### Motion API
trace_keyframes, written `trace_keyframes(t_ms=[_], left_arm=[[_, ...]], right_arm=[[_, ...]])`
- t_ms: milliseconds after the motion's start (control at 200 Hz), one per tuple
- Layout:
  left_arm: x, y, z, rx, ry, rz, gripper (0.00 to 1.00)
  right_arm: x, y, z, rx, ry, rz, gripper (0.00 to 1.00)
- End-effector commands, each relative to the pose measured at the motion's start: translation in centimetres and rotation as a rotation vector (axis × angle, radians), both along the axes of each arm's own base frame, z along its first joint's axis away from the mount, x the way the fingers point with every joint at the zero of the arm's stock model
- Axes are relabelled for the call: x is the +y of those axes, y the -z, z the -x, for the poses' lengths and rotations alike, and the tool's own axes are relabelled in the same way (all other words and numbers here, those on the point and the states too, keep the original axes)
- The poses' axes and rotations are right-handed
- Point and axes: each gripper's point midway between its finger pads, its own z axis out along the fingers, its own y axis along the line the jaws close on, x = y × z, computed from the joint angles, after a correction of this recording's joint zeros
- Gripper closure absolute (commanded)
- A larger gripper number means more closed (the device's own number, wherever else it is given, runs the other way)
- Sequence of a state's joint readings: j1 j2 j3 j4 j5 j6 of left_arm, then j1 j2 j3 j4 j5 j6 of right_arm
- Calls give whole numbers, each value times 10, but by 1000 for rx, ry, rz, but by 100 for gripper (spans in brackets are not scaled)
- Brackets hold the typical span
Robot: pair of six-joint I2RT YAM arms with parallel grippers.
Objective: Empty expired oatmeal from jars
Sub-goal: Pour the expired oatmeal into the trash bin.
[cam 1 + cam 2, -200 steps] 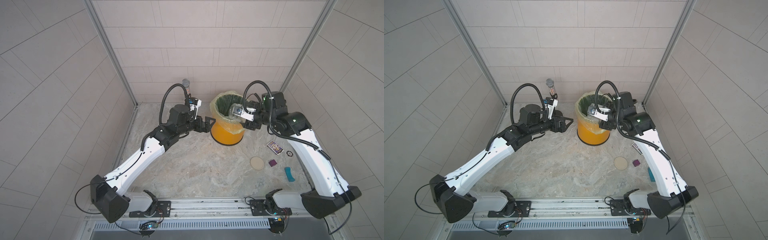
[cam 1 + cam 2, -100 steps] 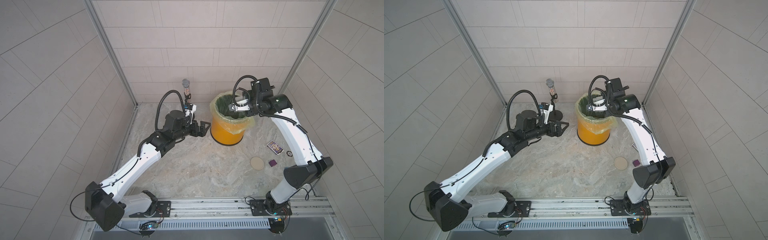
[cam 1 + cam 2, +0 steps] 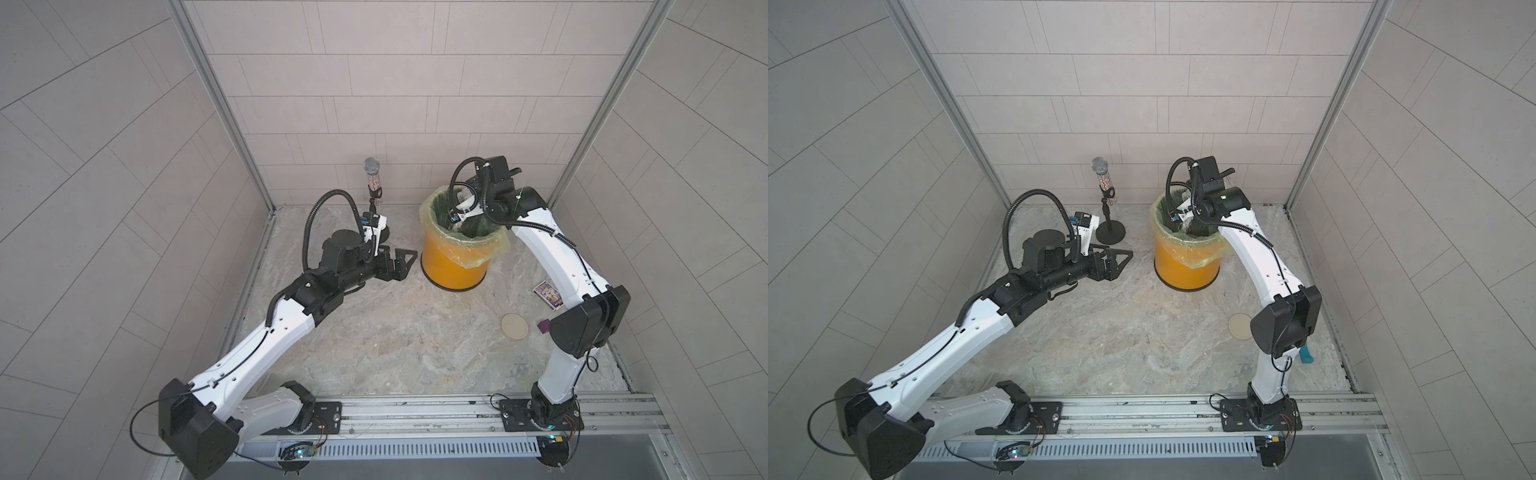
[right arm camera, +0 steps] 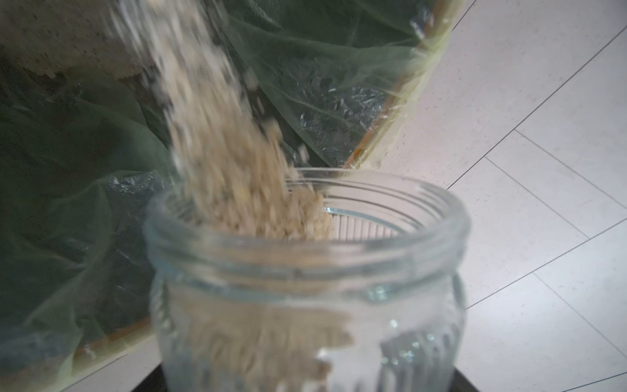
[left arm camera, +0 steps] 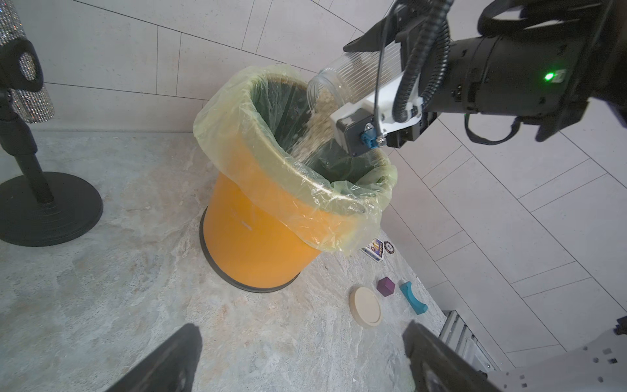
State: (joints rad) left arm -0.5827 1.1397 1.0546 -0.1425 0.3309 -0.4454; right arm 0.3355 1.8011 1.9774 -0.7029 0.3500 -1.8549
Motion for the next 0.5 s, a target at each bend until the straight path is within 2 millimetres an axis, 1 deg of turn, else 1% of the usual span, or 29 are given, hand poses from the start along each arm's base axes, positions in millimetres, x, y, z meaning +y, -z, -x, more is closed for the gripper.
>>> trace_keyframes(t_ms=[0, 65, 125, 145, 190, 210, 230, 280, 320, 330, 360, 400, 430, 470, 495], left_arm=[[6, -10, 2, -32, -14, 29, 0], [7, -12, 4, -36, -11, 27, 0], [7, -12, 4, -35, -10, 22, 0], [7, -13, 5, -36, -7, 23, 0], [6, -13, 5, -35, -3, 21, 0], [6, -13, 6, -34, -3, 21, 0], [7, -13, 6, -35, -3, 23, 0], [7, -13, 7, -39, -1, 25, 0], [9, -12, 7, -40, -9, 26, 0], [9, -12, 7, -41, -11, 28, 0], [9, -13, 8, -43, -10, 30, 0], [10, -14, 9, -44, -8, 31, 0], [10, -14, 10, -45, -7, 31, 0], [11, -14, 11, -48, -10, 29, 0], [12, -13, 12, -47, -12, 26, 0]], right_arm=[[0, -63, -3, -202, -13, 50, 100], [1, -65, 5, -177, -7, 49, 100], [-10, -53, 5, -137, 23, 129, 100], [-10, -53, 3, -146, 21, 145, 100], [-6, -60, 3, -184, -5, 127, 100], [-3, -64, 6, -190, -17, 110, 100], [-1, -64, 9, -179, -23, 101, 100], [-4, -56, 17, -126, -1, 118, 100], [-11, -44, 16, -104, 32, 163, 100], [-13, -38, 15, -94, 36, 183, 100], [-16, -34, 12, -111, 36, 213, 100], [-8, -41, 11, -171, -14, 181, 100], [-2, -45, 16, -180, -41, 145, 100], [-1, -46, 23, -154, -29, 130, 100], [-5, -43, 25, -135, -6, 144, 100]])
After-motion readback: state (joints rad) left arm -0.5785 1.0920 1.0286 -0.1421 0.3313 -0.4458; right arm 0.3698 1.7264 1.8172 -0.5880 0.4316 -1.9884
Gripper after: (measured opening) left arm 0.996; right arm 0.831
